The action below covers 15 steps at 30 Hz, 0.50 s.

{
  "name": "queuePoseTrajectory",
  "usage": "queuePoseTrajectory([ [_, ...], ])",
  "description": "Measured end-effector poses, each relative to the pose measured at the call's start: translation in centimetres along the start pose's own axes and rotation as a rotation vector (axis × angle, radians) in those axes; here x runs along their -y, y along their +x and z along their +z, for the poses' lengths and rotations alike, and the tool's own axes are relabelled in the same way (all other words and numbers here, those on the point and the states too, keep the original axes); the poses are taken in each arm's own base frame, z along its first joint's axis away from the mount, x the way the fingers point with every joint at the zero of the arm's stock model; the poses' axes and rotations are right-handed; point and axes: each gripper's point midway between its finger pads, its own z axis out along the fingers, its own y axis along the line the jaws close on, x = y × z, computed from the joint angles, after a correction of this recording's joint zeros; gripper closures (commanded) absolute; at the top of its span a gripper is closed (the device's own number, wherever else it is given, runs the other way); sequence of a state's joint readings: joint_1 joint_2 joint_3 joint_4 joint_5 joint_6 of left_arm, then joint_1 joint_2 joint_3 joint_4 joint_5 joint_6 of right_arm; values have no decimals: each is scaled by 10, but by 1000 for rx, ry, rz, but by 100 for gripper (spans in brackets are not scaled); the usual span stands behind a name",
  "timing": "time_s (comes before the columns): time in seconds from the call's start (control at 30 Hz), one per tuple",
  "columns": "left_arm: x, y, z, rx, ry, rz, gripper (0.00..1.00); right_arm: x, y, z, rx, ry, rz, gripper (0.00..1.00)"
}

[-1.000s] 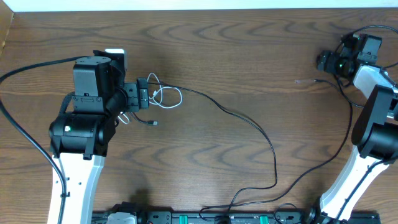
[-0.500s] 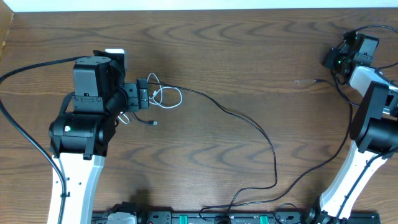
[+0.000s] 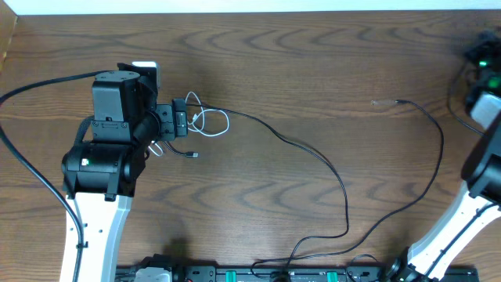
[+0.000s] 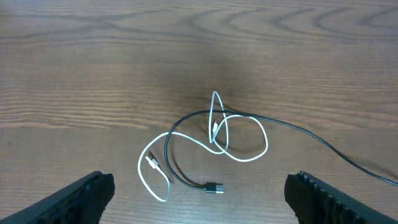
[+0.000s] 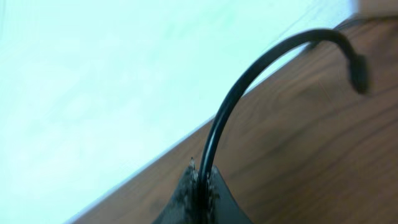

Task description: Untangle cables

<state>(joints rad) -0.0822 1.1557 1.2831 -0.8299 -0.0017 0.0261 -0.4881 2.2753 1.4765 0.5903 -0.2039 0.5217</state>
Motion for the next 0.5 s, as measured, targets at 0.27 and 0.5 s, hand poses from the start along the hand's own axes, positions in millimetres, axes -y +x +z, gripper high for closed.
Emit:
queuePoseTrajectory([
  [0.27,0,0,0,0,0,0,8,93,-40,-24,55,170,122,99],
  [0.5,0,0,0,0,0,0,8,152,-46,-46,29,292,168,19],
])
